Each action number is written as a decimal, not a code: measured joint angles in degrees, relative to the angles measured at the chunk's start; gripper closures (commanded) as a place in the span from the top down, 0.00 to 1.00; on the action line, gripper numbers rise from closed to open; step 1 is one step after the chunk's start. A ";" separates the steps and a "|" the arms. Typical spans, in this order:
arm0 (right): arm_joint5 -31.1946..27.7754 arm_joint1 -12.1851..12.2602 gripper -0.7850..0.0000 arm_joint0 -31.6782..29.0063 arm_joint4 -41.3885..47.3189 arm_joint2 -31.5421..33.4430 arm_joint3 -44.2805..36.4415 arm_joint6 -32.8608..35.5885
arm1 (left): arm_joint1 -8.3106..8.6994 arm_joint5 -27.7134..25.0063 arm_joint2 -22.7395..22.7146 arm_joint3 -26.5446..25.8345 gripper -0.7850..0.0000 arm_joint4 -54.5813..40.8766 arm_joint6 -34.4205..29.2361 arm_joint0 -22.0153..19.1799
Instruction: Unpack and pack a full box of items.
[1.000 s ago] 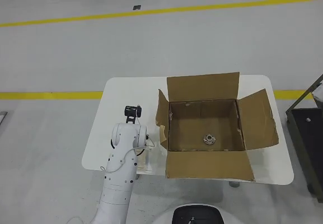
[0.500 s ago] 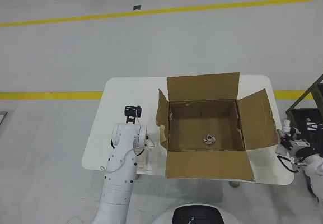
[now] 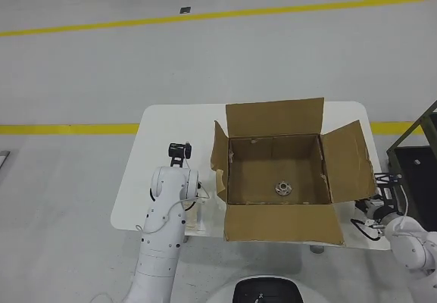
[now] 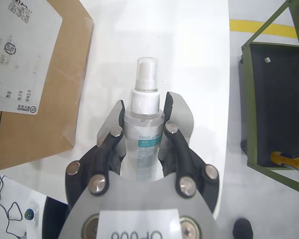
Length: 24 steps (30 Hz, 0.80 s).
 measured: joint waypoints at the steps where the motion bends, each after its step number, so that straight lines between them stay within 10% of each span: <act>1: 0.00 0.02 0.00 0.09 -0.06 -0.25 0.16 0.19 | 0.00 0.00 0.00 0.00 1.00 0.00 0.00 0.00; 24: 1.29 0.44 0.60 0.94 -0.54 -2.79 2.05 0.17 | 0.00 0.00 0.00 0.00 1.00 0.00 0.00 0.00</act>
